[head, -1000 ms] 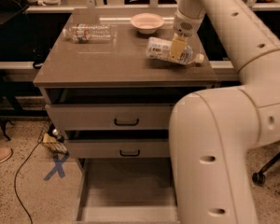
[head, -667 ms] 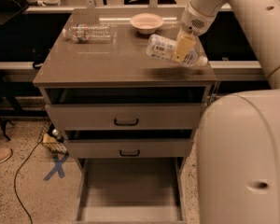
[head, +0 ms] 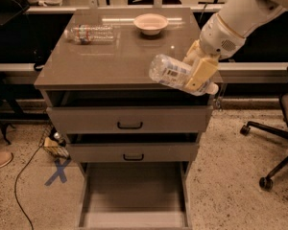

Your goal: Place blue plastic bottle into bottom drawer

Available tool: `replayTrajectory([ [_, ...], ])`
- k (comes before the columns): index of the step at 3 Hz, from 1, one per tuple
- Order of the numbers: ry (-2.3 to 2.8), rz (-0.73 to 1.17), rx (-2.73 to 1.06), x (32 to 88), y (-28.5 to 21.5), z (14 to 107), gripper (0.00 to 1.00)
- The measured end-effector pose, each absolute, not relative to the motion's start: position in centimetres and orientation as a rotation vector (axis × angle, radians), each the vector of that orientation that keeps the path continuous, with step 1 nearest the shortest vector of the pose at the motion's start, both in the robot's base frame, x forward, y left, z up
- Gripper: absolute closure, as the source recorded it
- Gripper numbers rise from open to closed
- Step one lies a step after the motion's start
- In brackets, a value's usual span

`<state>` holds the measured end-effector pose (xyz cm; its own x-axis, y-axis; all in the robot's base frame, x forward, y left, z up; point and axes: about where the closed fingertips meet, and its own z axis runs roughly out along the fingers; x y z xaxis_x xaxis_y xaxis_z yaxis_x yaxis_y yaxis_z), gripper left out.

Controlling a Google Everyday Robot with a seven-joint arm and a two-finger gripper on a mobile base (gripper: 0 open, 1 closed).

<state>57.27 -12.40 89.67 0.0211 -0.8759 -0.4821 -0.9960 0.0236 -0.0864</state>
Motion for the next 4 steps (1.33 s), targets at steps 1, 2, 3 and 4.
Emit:
replayTrajectory([
  [1,1.905,0.401,-1.902,57.3,-12.4,89.7,1.0],
  [2,1.974,0.491,-1.913,55.3,-13.1,85.3,1.0],
  [3,2.042,0.585,-1.908,52.3,-13.1,79.0,1.0],
  [4,2.119,0.711,-1.832,47.8,-11.9,69.4,1.0],
])
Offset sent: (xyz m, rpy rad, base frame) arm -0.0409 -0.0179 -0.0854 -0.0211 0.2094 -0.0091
